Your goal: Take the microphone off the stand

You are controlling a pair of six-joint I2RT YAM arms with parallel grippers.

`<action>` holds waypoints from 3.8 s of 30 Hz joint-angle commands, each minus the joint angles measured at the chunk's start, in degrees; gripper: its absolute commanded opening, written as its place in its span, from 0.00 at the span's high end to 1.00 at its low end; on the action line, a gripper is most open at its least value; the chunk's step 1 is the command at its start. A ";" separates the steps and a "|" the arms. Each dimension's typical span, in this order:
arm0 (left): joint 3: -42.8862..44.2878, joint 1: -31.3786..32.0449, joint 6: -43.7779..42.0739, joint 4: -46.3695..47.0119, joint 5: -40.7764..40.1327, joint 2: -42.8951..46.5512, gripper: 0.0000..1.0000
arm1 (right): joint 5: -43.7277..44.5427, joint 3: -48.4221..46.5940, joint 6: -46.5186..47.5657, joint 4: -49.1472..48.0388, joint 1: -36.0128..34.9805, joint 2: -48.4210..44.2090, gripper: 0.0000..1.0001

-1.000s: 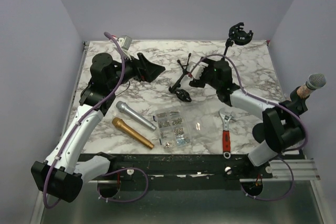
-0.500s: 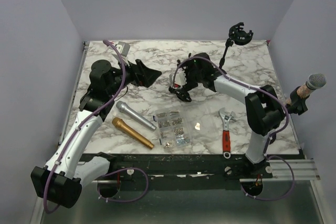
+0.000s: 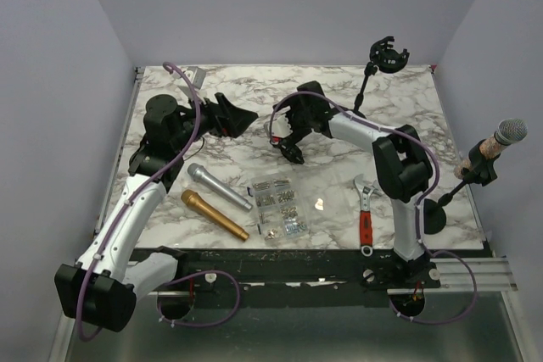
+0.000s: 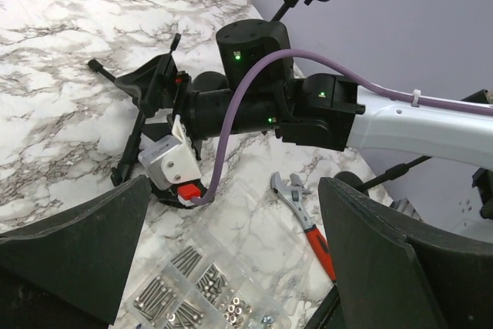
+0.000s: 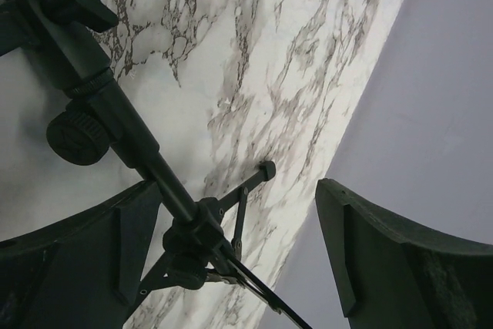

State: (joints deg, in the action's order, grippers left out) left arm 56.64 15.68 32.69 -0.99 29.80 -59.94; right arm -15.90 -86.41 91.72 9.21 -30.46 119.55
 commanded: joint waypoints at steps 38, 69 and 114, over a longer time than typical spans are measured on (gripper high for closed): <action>-2.05 -3.02 5.63 5.74 5.75 -2.55 0.07 | -0.73 -2.38 -24.24 -17.99 0.32 12.61 0.36; -2.60 -3.35 7.21 7.40 7.15 -3.37 0.07 | 3.34 -1.40 10.10 -24.29 -0.97 15.20 0.18; -2.95 -5.09 8.09 8.20 7.75 -1.50 0.07 | -2.02 -1.51 -94.89 -69.20 -2.21 16.04 0.99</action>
State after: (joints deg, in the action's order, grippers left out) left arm 53.87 10.94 41.58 6.90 37.08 -62.85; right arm -16.16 -91.98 11.35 -39.53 -32.32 133.34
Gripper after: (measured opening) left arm 0.933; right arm 0.250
